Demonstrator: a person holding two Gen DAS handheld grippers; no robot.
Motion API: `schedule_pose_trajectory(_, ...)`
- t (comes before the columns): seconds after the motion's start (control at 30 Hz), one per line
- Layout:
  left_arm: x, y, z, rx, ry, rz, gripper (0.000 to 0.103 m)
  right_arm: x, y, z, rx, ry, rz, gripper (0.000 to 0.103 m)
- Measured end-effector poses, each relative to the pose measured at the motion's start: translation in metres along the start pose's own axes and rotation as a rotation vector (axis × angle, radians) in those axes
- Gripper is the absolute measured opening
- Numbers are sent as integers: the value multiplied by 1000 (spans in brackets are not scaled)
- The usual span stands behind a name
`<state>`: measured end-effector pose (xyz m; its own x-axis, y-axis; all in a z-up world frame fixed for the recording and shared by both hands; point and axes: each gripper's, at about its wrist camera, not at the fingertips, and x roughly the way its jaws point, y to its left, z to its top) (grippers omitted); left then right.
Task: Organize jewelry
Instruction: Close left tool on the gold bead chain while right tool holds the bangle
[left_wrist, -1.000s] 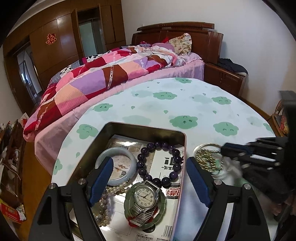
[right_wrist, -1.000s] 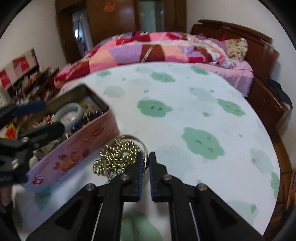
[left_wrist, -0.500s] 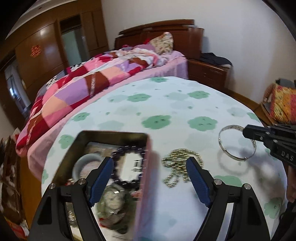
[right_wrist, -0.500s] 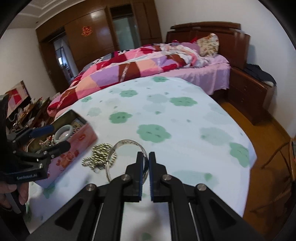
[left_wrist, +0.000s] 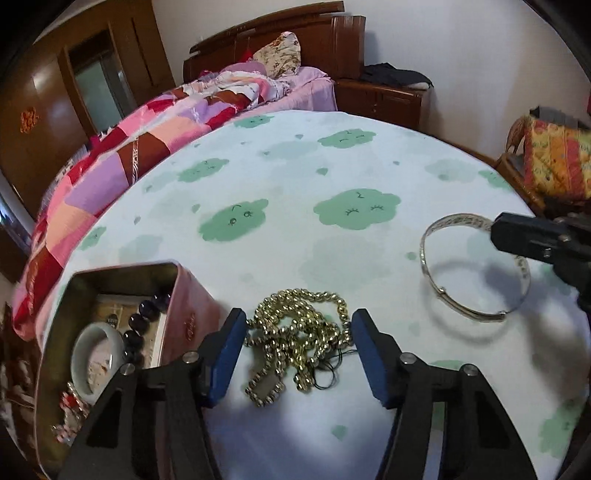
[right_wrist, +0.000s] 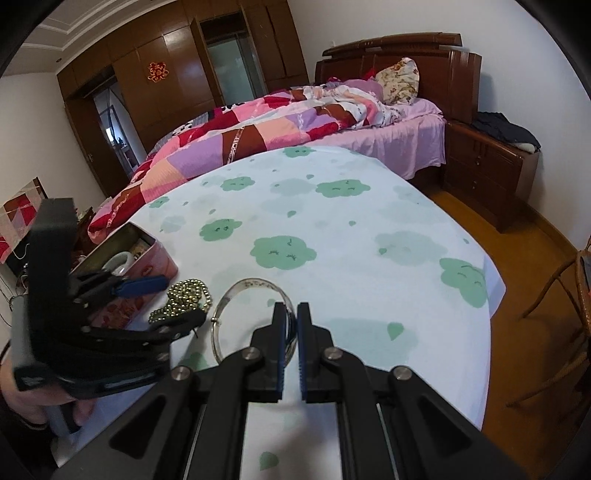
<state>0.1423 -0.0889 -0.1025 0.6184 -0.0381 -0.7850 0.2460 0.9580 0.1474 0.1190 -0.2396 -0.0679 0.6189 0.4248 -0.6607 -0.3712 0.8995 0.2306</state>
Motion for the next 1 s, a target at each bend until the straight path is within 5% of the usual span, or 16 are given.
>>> schedule_pose_trajectory(0.03, -2, 2, 0, -9, -9, 8, 45, 0, 0, 0, 0, -1, 1, 7)
schedule_pose_trajectory(0.07, -4, 4, 0, -7, -19, 0, 3, -1, 1, 0, 0, -4, 2, 7)
schedule_pose_trajectory(0.13, -6, 6, -1, -19, 3, -63, 4, -3, 2, 1, 1, -10, 4, 7)
schedule_pose_trajectory(0.5, -44, 20, -2, -66, -95, -110, 4, -10, 8, 7, 0, -33, 4, 7)
schedule_pose_trajectory(0.53, -41, 18, 0, -66, -91, -104, 7, -11, 9, 7, 1, -33, 6, 7)
schedule_pose_trajectory(0.6, -30, 13, 2, -61, -47, -95, 36, -10, 9, 6, 2, -35, 8, 7)
schedule_pose_trajectory(0.63, -25, 12, 2, -65, -37, -85, 64, -10, 9, 6, 3, -34, 8, 7)
schedule_pose_trajectory(0.67, -23, 11, 0, -73, -50, -77, 73, -10, 8, 6, 7, -35, 9, 7)
schedule_pose_trajectory(0.8, -10, 7, 0, -84, -25, -109, 73, -11, 6, 6, 21, -41, 10, 7)
schedule_pose_trajectory(1.0, -1, 0, 5, -50, -14, -39, 71, -13, 4, 7, 29, -49, 20, 7)
